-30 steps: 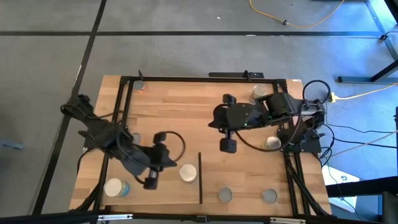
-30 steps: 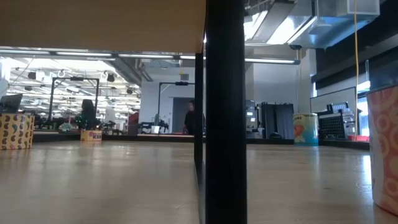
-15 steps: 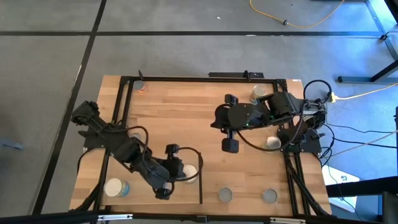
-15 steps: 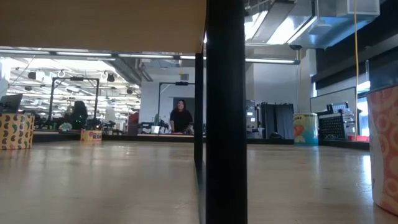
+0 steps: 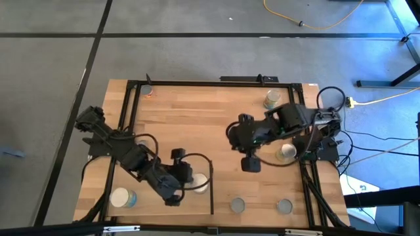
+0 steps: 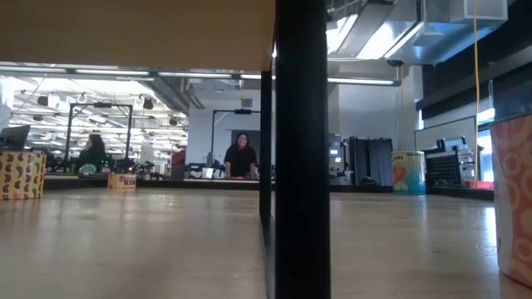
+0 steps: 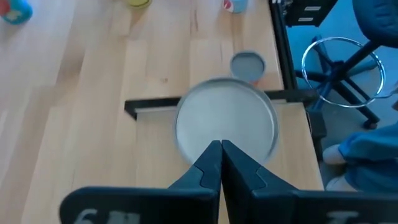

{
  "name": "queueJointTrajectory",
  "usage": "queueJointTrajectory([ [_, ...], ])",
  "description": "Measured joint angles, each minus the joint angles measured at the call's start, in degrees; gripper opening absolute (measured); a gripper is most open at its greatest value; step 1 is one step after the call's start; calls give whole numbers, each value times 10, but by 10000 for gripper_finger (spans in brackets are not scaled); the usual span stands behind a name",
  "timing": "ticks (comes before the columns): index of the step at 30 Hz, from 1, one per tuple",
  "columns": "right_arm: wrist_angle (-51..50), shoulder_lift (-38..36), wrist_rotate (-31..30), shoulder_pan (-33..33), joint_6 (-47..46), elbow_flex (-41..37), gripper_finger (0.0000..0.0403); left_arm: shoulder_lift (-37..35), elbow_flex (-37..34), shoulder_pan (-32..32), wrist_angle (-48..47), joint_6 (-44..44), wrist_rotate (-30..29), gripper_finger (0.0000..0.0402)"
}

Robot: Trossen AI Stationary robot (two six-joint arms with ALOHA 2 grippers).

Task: Pick and place cans onto a shelf
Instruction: Put the canned peas on the shelf

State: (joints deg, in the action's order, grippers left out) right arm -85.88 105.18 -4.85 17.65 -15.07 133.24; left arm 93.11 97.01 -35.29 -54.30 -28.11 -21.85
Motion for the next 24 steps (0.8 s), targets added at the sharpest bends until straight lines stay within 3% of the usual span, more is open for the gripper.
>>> queueJointTrajectory([
  [13,30,98,72,22,-8,0,1,-12,76,-40,-186,-124,-4,0],
  [24,121,134,89,30,-45,0,0,-12,82,-82,-237,-168,-6,0],
])
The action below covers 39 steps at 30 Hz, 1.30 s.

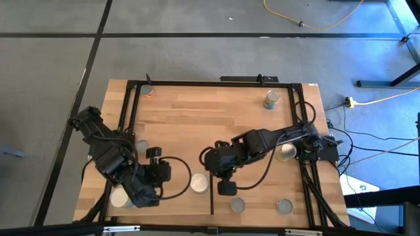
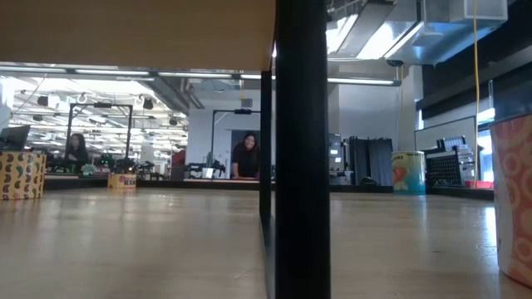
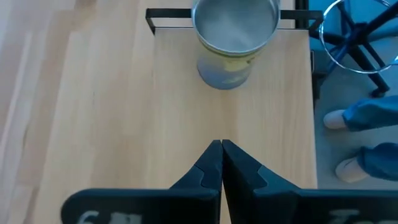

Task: Pick and place cans onto a shelf
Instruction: Put the canned peas on the shelf

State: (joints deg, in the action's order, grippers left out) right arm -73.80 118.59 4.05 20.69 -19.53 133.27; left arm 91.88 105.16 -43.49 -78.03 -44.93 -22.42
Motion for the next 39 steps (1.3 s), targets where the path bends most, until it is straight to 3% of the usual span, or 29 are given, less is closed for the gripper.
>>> queueJointTrajectory([
  [17,112,65,51,6,-6,0,0,0,0,-23,0,-17,5,0],
  [28,201,99,23,3,35,0,0,0,-1,-25,1,-26,7,0],
  [39,178,72,-13,1,33,15,0,0,-1,-32,47,22,8,0],
])
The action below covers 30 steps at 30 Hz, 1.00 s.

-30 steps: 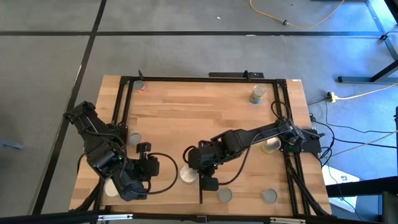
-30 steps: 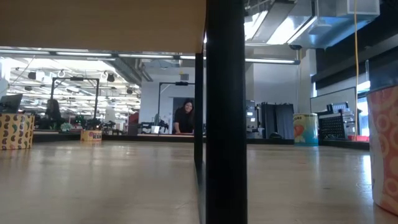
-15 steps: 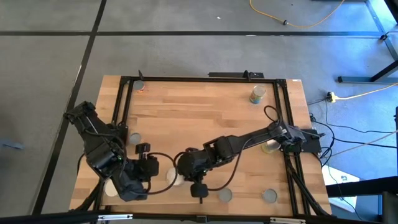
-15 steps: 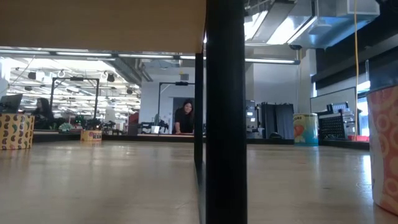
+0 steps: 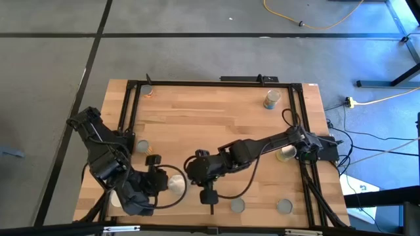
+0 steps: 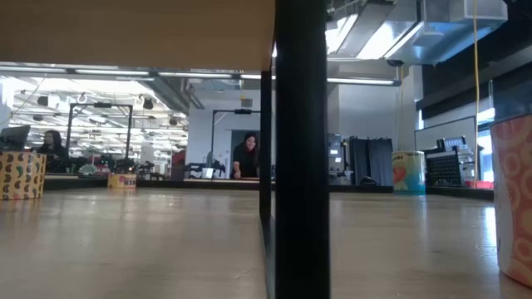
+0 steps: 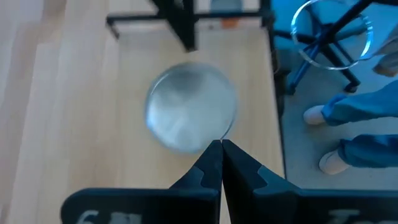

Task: Pick and place cans onto a shelf
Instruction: Put the canned peas on the shelf

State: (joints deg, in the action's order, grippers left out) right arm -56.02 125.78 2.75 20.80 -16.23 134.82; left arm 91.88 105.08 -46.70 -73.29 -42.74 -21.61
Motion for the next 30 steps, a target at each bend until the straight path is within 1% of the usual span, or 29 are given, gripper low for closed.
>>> queueJointTrajectory([
  [5,-12,-26,-36,6,0,-1,0,0,0,4,73,63,-3,0],
  [8,-25,-44,-65,9,1,1,0,0,0,14,103,73,-3,0],
  [14,-31,-83,-96,17,3,2,0,0,0,43,113,102,-4,0],
  [19,-64,-104,-141,25,3,2,0,0,0,69,142,145,-4,0],
  [22,-83,-112,-160,27,0,2,0,0,0,87,144,153,-4,0],
  [26,-99,-114,-167,27,-1,2,0,10,0,107,144,166,-2,0],
  [30,-103,-115,-167,27,0,2,0,27,0,118,142,175,24,0],
])
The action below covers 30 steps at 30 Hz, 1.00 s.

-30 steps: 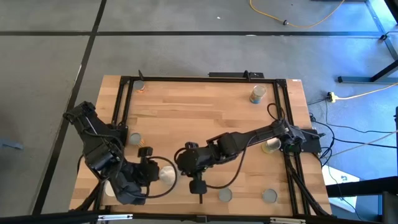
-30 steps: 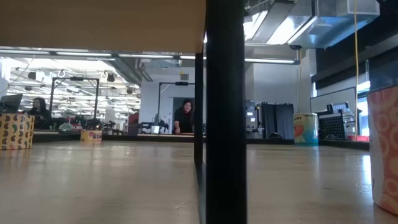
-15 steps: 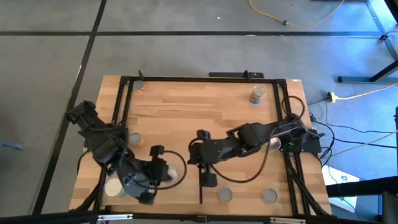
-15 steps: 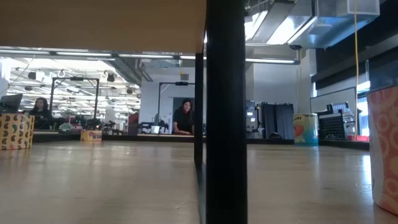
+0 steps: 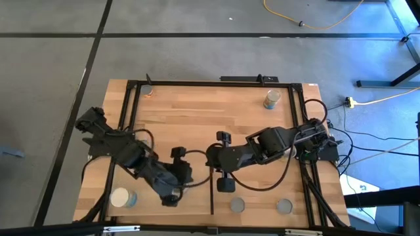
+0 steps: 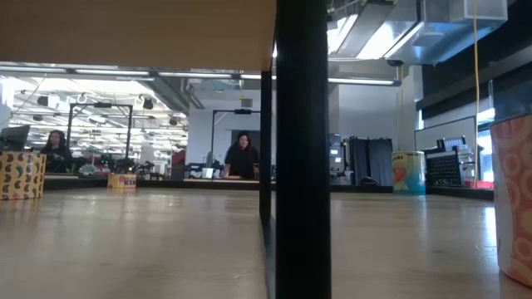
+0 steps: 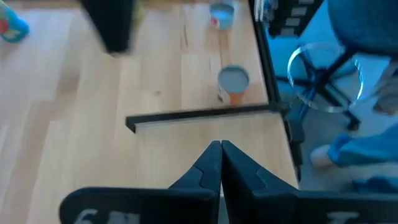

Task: Pick and place cans onto a shelf
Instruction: Put the canned peas on the shelf

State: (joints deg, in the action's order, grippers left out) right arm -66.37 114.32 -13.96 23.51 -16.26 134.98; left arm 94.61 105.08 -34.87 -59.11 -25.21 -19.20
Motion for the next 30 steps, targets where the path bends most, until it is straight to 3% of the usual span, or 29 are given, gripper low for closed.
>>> queueJointTrajectory([
  [10,-16,0,0,0,1,0,0,45,0,2,-4,18,38,0],
  [30,-19,0,0,-1,2,0,0,45,1,-9,-113,-26,49,0],
])
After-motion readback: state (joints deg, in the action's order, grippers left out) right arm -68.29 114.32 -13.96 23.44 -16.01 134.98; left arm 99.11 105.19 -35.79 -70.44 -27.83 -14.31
